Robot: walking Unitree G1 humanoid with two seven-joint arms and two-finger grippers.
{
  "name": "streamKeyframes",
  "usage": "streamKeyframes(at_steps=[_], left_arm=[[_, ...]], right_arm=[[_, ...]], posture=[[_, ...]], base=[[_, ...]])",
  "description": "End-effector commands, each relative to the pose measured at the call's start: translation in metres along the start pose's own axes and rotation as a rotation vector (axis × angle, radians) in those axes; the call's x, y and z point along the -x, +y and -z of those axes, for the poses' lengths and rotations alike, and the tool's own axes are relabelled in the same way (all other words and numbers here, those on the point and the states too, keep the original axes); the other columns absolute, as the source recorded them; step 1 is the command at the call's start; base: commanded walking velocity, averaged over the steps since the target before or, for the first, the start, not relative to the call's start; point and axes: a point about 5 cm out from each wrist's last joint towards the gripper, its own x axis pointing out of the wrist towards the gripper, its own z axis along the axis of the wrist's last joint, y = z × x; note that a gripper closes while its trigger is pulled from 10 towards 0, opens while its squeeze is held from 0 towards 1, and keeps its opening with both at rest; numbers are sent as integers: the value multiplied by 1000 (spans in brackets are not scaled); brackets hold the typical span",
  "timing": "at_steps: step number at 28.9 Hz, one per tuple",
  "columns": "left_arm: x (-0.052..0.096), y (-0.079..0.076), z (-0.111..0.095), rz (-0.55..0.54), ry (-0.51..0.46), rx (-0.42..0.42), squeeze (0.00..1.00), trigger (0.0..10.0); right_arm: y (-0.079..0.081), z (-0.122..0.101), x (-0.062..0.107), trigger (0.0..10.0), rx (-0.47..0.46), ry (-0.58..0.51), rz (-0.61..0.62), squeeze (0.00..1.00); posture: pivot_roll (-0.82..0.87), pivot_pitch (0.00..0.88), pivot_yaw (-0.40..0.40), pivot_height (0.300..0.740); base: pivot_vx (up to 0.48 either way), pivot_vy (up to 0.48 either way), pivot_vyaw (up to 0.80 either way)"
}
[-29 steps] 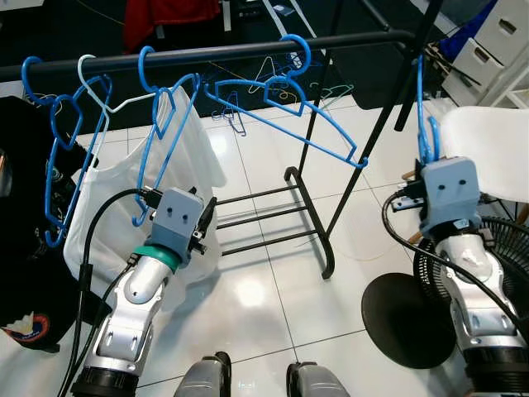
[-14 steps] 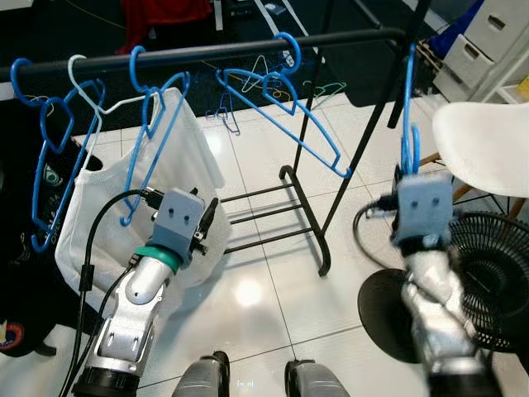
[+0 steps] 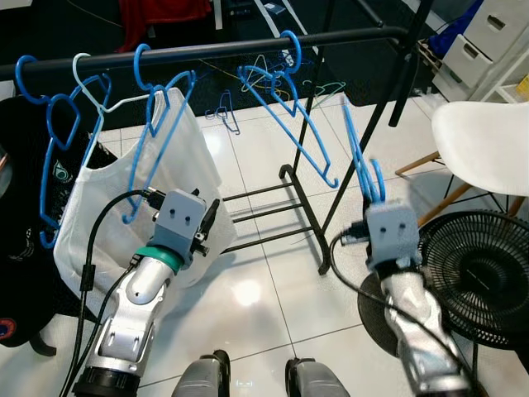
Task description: Hang hanger
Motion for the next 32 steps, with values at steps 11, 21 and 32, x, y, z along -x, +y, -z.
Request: streamKeyframes(at_steps=[11, 21, 32], left_arm=[[2, 0, 4, 3, 24, -6, 0, 10000], [2, 2, 3, -2, 21, -13, 0, 10000], [2, 3, -3, -14, -3, -13, 0, 10000]], right_arm=[[20, -19, -44, 10000, -207, -43, -176, 0], [70, -19, -70, 10000, -341, 14, -337, 0], [123, -44, -93, 10000, -412, 17, -472, 0]], posture=[[8, 108, 66, 733], [35, 100, 58, 733], [53, 91, 45, 733]], base=[[0, 0, 0], [0, 0, 0], [0, 0, 0]])
